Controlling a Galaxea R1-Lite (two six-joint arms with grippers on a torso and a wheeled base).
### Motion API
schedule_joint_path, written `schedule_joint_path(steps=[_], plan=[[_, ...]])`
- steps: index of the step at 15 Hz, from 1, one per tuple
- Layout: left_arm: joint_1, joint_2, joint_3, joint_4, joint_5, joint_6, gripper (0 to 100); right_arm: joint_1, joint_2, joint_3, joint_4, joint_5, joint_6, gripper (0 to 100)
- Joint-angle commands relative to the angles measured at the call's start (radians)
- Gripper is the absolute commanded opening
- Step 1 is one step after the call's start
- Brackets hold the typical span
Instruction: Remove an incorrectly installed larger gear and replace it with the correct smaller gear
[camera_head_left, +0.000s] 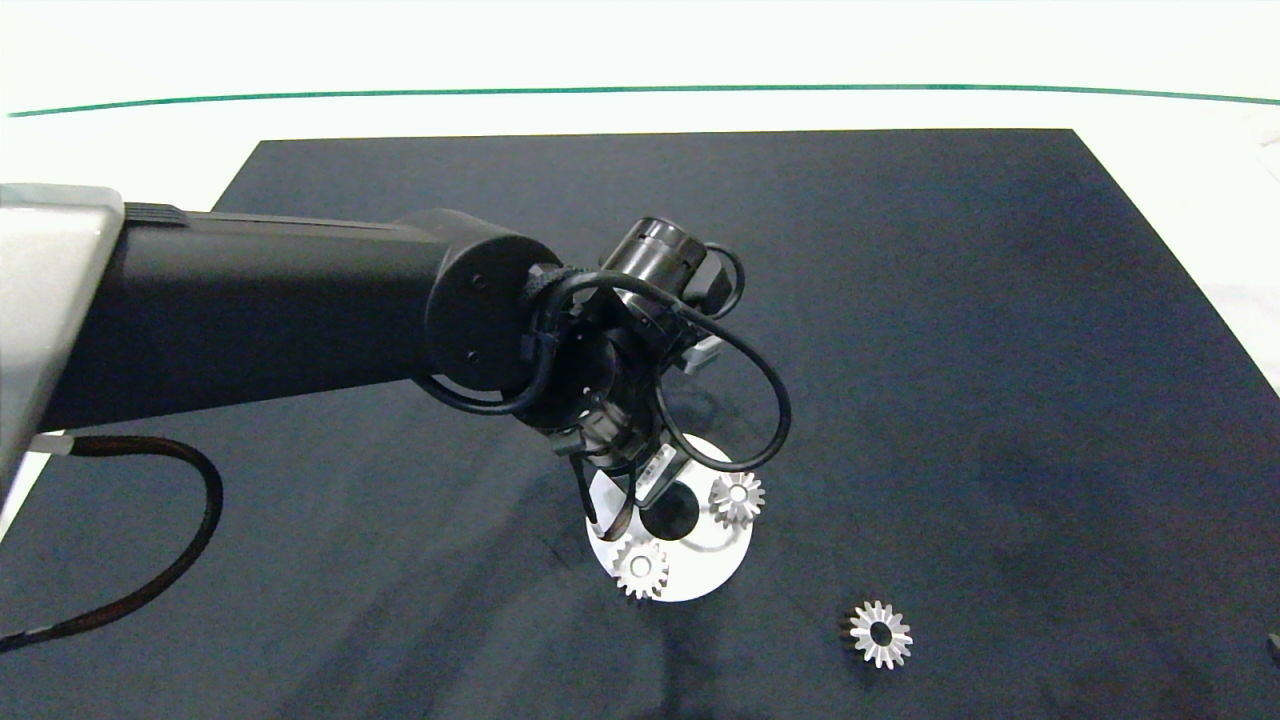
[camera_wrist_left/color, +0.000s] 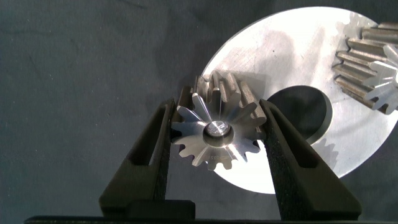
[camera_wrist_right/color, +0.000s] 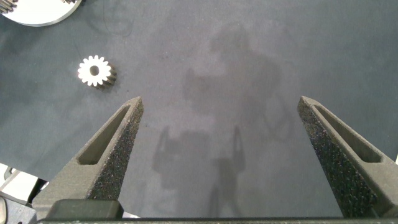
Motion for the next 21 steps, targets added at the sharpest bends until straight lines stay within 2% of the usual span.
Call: schedule_joint_path(steps=[1, 6, 8, 11, 13, 15, 16, 19, 21], plan=[[-0.001, -0.032, 0.001, 0.007, 0.001, 0.001, 28, 0.001, 0.001, 0.001, 0.001, 0.0, -0.002, 100], [0.002, -0.077, 0.011, 0.014, 0.001, 0.001, 28, 0.001, 0.004, 0.001, 0.003, 0.0, -0.002, 100], [0.007, -0.109, 0.019, 0.049, 0.001, -0.002, 28, 0.001, 0.004, 0.001, 0.003, 0.0, -0.002, 100], [0.007, -0.151, 0.027, 0.119, 0.0, -0.069, 28, 0.001, 0.006, 0.001, 0.003, 0.0, -0.002, 100], [0.008, -0.18, 0.054, 0.121, 0.0, -0.072, 28, 0.001, 0.004, 0.001, 0.003, 0.0, -0.002, 100], [0.031, -0.223, 0.143, 0.112, -0.003, -0.072, 28, 0.001, 0.004, 0.001, 0.003, 0.0, -0.002, 100], [0.043, -0.238, 0.182, 0.093, -0.003, -0.072, 28, 0.001, 0.004, 0.003, 0.003, 0.0, -0.002, 100], [0.1, -0.307, 0.413, -0.128, -0.01, -0.072, 28, 0.001, 0.006, 0.003, 0.003, 0.0, -0.002, 100], [0.134, -0.332, 0.492, -0.198, -0.026, -0.071, 28, 0.001, 0.006, 0.011, 0.001, 0.0, -0.002, 100]])
